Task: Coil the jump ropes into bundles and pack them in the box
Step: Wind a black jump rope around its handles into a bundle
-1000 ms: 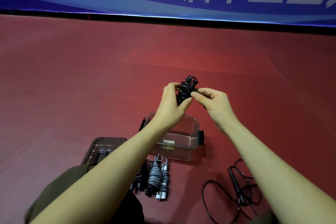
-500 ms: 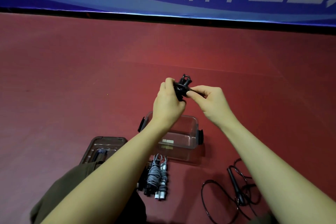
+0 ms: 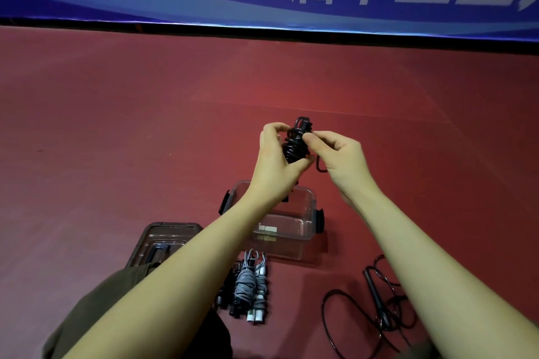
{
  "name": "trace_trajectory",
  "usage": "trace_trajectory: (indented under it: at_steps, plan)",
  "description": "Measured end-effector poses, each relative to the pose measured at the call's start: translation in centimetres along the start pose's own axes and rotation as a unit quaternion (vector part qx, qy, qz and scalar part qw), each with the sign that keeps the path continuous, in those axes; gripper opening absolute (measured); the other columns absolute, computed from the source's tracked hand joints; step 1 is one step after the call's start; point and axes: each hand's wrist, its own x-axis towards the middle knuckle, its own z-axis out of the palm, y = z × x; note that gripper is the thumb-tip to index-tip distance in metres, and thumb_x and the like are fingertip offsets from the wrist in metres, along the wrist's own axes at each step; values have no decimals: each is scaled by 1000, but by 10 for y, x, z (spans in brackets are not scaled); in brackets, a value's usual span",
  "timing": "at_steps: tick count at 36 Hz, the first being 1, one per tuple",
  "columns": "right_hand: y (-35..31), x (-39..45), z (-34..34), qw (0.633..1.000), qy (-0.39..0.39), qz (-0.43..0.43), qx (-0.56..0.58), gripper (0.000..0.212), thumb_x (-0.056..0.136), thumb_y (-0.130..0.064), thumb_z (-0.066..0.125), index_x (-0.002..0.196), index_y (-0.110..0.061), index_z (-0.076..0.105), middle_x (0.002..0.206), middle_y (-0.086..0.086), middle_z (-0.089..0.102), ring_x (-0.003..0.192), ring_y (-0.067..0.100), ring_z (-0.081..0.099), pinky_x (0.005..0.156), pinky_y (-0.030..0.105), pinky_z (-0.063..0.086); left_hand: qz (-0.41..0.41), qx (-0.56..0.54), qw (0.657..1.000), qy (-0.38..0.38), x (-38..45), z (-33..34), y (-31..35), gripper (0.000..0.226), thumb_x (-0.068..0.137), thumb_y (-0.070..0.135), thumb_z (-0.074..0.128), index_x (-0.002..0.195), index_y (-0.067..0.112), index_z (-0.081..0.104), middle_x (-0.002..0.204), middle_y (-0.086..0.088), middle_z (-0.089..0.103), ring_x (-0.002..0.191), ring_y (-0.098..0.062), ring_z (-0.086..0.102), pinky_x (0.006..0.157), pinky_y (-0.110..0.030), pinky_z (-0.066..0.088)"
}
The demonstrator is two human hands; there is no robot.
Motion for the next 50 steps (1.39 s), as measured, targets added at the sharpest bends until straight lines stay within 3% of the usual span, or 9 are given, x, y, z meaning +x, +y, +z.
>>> trace_trajectory:
  at_steps: [6, 13, 21, 24, 28, 34, 39, 43, 50]
  plan:
    - [1, 2, 3, 999, 41, -2, 1, 3, 80, -10, 72, 79, -13, 71, 77, -4, 68, 71, -2, 59, 68, 7, 42, 68, 167, 983, 25, -9, 12, -4, 61, 93, 20, 54, 147, 17, 24, 129, -7, 43, 111, -30, 51, 82, -48, 48]
    - [1, 0, 7, 999, 40, -12, -9, 3, 81, -9, 72, 78, -9, 71, 72, -4, 67, 64, -6, 58, 65, 6, 41, 46, 230, 971, 45, -7, 12, 0, 62, 81, 13, 62, 135, 15, 32, 116, -7, 43, 94, -30, 54, 62, -39, 46]
    - [8, 0, -4, 990, -41, -53, -121, 16, 86, -5, 65, 100, -11, 70, 84, -9, 67, 70, -7, 54, 71, 8, 38, -19, 143, 988, 52, 5, 0, 0, 41, 74, 10, 64, 102, 15, 34, 102, -5, 54, 82, -24, 55, 59, -32, 40]
    - [9, 0, -5, 993, -23, -56, -98, 12, 85, -6, 67, 91, -15, 72, 72, -18, 66, 68, -7, 55, 67, 8, 39, -48, 76, 996, 30, 7, -1, -2, 45, 71, 10, 68, 104, 16, 38, 106, -6, 52, 89, -21, 55, 63, -28, 41]
    - [9, -1, -6, 997, 14, -54, -60, 7, 86, -6, 66, 89, -9, 72, 75, -6, 67, 69, -5, 57, 69, 8, 42, -98, -32, 994, 27, 8, -7, 2, 41, 71, 10, 68, 104, 16, 43, 108, -3, 39, 89, -24, 54, 70, -34, 50]
    - [8, 4, -6, 1000, 8, -24, 1, 9, 88, -5, 62, 90, -10, 70, 70, -3, 61, 67, 0, 55, 70, 14, 45, -135, -141, 980, -25, 7, -17, 12, 44, 59, 19, 68, 100, 17, 49, 118, -27, 47, 66, -17, 53, 51, -20, 44]
    - [14, 2, -6, 1000, 4, 10, 18, 12, 89, -14, 62, 93, -21, 72, 87, -8, 72, 84, 0, 62, 79, 15, 46, -114, -172, 977, -48, 5, -19, 10, 58, 78, 4, 71, 120, 15, 33, 92, -3, 57, 67, -8, 55, 60, -19, 49]
    - [16, 2, -8, 997, -12, 52, 63, 15, 90, -11, 60, 95, -20, 71, 92, -9, 73, 95, 2, 64, 89, 19, 44, -99, -139, 984, -57, 3, -23, 11, 67, 74, 19, 81, 122, 17, 33, 103, 0, 57, 90, -12, 63, 80, -28, 55]
    - [16, 3, -10, 996, -32, 65, 59, 16, 89, -7, 59, 93, -19, 70, 96, -4, 71, 101, 10, 62, 101, 28, 42, -99, -146, 981, -83, -3, -19, 15, 37, 87, 15, 68, 114, 8, 44, 94, -15, 62, 70, -26, 61, 60, -43, 54]
